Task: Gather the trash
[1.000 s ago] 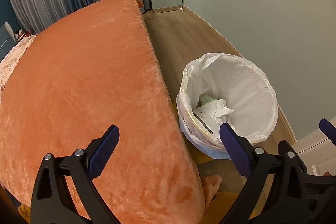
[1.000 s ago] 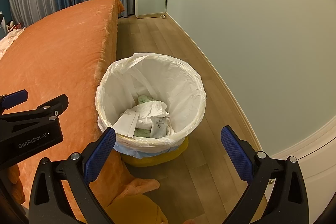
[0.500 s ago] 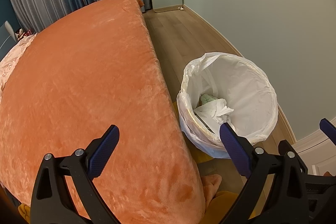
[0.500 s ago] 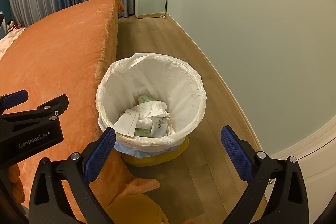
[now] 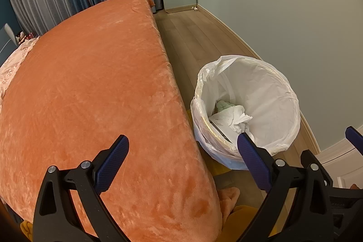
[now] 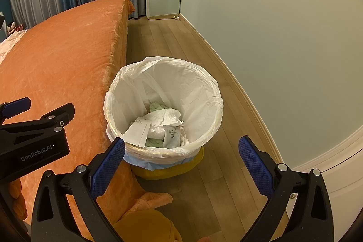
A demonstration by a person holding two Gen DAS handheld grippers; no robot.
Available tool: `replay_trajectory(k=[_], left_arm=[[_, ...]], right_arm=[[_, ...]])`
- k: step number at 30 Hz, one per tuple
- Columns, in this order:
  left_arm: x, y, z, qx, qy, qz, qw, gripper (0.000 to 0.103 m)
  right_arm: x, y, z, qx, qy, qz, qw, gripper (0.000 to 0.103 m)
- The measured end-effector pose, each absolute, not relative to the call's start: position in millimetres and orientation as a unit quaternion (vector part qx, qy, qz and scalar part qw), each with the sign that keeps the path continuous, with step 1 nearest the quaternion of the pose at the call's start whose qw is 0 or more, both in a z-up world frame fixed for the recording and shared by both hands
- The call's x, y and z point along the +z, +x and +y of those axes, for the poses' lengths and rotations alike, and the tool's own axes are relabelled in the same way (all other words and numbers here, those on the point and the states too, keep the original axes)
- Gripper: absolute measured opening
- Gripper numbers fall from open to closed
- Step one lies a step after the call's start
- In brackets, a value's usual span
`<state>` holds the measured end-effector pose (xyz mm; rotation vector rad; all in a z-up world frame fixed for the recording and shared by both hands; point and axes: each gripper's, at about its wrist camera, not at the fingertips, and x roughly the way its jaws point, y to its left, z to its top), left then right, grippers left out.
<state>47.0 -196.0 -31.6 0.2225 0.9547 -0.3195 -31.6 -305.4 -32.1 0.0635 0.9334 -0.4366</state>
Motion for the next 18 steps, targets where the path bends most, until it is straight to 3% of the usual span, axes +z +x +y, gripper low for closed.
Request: replay_trajectory(k=[18], left_arm=[[-37.2,45.6,-194.9,-0.161,0.114,0.465,0.863,0.092]], right_arm=[[-31.7,-31.4,-305.0,-0.209,0.029,0.45,0.868,0.096]])
